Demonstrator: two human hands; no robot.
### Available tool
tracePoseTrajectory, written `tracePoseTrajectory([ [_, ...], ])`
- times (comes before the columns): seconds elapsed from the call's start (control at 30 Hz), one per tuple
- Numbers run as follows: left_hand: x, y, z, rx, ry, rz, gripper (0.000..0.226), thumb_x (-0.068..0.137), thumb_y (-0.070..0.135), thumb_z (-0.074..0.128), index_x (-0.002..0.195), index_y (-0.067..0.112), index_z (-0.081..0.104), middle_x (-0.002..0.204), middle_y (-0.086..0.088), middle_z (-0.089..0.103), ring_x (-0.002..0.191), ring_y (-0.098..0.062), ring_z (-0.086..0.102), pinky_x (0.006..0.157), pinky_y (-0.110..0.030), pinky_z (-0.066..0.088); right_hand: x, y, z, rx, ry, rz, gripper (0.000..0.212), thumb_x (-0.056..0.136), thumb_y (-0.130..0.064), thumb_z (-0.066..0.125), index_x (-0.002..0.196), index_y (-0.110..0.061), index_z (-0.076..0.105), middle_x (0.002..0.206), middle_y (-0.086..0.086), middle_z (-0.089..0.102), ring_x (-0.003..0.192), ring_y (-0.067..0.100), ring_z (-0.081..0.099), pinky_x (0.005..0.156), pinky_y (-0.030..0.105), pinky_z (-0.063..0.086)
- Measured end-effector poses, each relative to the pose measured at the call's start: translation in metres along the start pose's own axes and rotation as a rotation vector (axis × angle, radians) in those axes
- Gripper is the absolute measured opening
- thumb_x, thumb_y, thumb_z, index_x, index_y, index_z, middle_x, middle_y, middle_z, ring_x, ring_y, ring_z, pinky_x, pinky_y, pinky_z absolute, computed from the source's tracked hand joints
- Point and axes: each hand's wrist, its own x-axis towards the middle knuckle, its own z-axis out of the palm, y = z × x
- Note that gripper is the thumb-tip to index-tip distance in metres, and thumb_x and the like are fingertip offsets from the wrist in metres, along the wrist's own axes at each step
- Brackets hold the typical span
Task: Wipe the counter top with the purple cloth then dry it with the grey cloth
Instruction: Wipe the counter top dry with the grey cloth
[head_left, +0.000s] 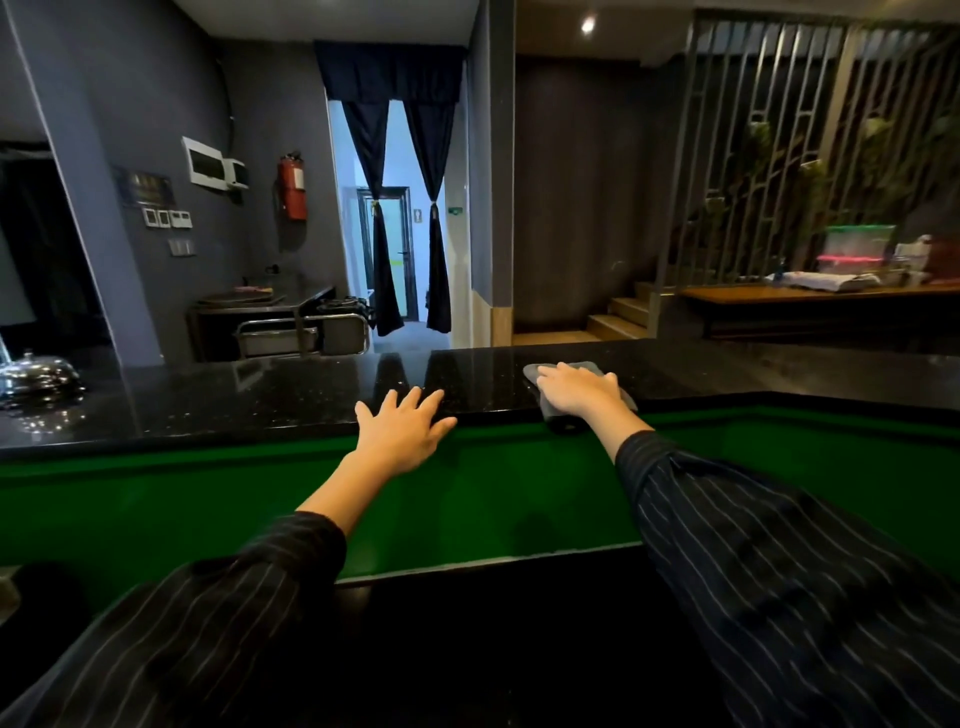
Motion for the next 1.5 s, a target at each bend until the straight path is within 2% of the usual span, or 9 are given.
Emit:
tracePoseTrajectory([
  [0.17,0.0,0.003,0.0,-0.018,0.012,-0.021,0.06,0.095,0.057,0.021,0.15,0.035,0.012,0.161,-0.001,0.013,0.148,-0.031,0.008,0.112,-0.065,0.006,0.019,0.003,-0.008,0.009,-0.122,0.005,0.053,0.104,-0.041,0.017,0.155,-0.031,0.015,0.165,-0.003,0.006,0.152,0.027,0.007,0.118,0.055,0.002],
  [0.53,0.011,0.0,0.011,0.027,0.064,-0.02,0.058,0.095,0.056,0.021,0.149,0.037,0.012,0.16,0.002,0.012,0.148,-0.029,0.009,0.111,-0.064,0.008,0.105,-0.017,0.0,-0.02,-0.128,-0.045,0.056,0.101,-0.046,0.02,0.155,-0.033,0.012,0.165,-0.003,0.005,0.151,0.028,0.007,0.119,0.053,0.004],
  [0.77,0.016,-0.002,0.015,0.05,0.089,-0.023,0.056,0.095,0.056,0.022,0.148,0.039,0.013,0.16,0.004,0.014,0.147,-0.027,0.01,0.113,-0.061,0.008,0.137,-0.077,0.012,-0.008,-0.109,-0.128,0.057,0.099,-0.042,0.028,0.154,-0.03,0.017,0.164,0.004,0.013,0.15,0.032,0.012,0.119,0.056,0.008],
  [0.97,0.018,-0.003,0.013,0.024,0.077,-0.024,0.056,0.095,0.055,0.024,0.148,0.035,0.018,0.159,0.001,0.018,0.146,-0.029,0.012,0.113,-0.061,0.01,0.114,-0.122,0.018,-0.02,-0.154,-0.261,0.058,0.101,-0.044,0.032,0.154,-0.034,0.013,0.165,0.001,0.006,0.151,0.031,0.007,0.117,0.061,0.002],
  [1.13,0.016,-0.002,0.006,-0.019,0.048,-0.034,0.061,0.095,0.055,0.029,0.146,0.024,0.022,0.156,-0.002,0.024,0.145,-0.029,0.016,0.112,-0.06,0.012,0.071,-0.136,0.014,0.017,-0.212,-0.363,0.055,0.102,-0.05,0.02,0.155,-0.035,0.013,0.165,-0.001,0.003,0.152,0.028,0.004,0.116,0.063,-0.001],
  [1.27,0.006,-0.008,0.0,-0.144,0.077,0.041,0.048,0.092,0.049,0.044,0.127,0.017,0.037,0.138,-0.005,0.044,0.134,-0.026,0.035,0.108,-0.05,0.024,0.035,-0.126,0.012,0.036,-0.198,-0.42,0.054,0.102,-0.048,0.021,0.154,-0.035,0.017,0.165,-0.003,0.008,0.152,0.026,0.007,0.116,0.061,0.001],
  [1.37,-0.006,-0.042,-0.005,-0.073,0.122,0.11,0.051,0.091,0.047,0.048,0.13,0.015,0.038,0.14,-0.006,0.041,0.136,-0.028,0.034,0.109,-0.049,0.029,0.023,-0.111,0.01,0.035,-0.159,-0.384,0.052,0.103,-0.047,0.02,0.154,-0.036,0.018,0.165,-0.005,0.009,0.151,0.025,0.01,0.117,0.062,0.004],
  [1.43,-0.02,-0.081,-0.004,0.054,0.144,0.063,0.057,0.092,0.047,0.045,0.141,0.021,0.031,0.152,-0.004,0.028,0.145,-0.028,0.017,0.114,-0.055,0.017,0.016,-0.104,0.009,0.024,-0.138,-0.312,0.052,0.102,-0.043,0.024,0.153,-0.037,0.02,0.164,-0.004,0.012,0.151,0.026,0.013,0.117,0.06,0.008],
  [1.5,-0.038,-0.131,-0.002,0.122,0.188,-0.007,0.059,0.092,0.045,0.045,0.146,0.031,0.026,0.155,-0.002,0.025,0.146,-0.028,0.013,0.113,-0.057,0.012,0.009,-0.104,0.015,0.018,-0.057,-0.184,0.054,0.098,-0.037,0.033,0.152,-0.034,0.026,0.162,-0.001,0.021,0.147,0.029,0.021,0.113,0.056,0.015],
])
